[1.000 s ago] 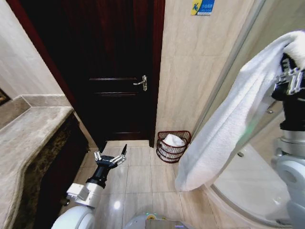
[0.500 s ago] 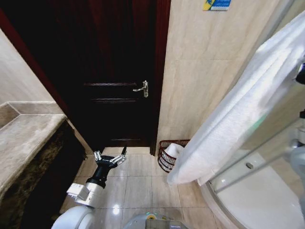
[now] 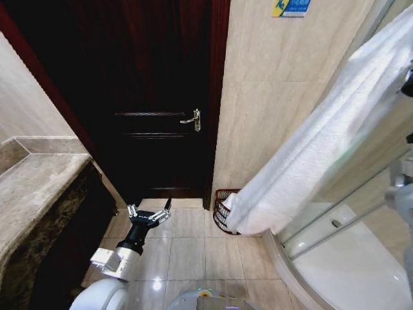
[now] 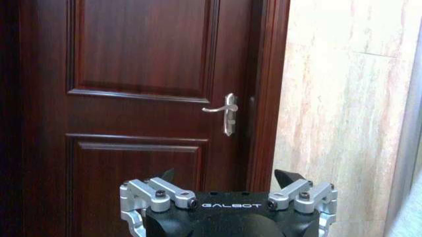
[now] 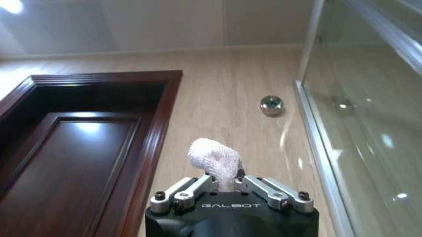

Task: Discard the used towel into the hamper.

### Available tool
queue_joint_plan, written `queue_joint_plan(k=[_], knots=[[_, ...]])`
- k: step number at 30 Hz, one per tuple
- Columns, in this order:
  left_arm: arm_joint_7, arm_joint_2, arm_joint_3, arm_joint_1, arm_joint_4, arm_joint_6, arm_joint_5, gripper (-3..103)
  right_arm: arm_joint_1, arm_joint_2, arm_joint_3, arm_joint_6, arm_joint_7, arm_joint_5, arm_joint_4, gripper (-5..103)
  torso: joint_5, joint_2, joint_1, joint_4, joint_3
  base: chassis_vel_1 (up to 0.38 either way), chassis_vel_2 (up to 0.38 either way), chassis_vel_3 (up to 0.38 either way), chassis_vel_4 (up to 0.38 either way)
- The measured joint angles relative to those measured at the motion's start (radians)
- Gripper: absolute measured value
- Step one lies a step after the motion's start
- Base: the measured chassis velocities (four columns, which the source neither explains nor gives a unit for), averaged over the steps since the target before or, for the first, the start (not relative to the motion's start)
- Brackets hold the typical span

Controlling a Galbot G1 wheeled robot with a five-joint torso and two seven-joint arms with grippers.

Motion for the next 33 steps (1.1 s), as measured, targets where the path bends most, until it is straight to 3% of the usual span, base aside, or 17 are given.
queue_joint_plan(k=[23,33], knots=[[0.000,0.000,0.000,0.000,0.000,0.000,0.000,99,0.037,0.002,-0.014,0.051,-0.017,0.027,-0.046,7,-0.0003,-0.001,0.002,0.0002,0.001,-0.117,0.131,0.138,-0.132],[0.000,0.000,0.000,0.000,0.000,0.000,0.000,99,0.011,0.016,-0.013,0.055,-0.020,0.011,-0.025,7,-0.0003,0.000,-0.001,-0.0004,0.000,-0.007,0.013,-0.002,-0.011]])
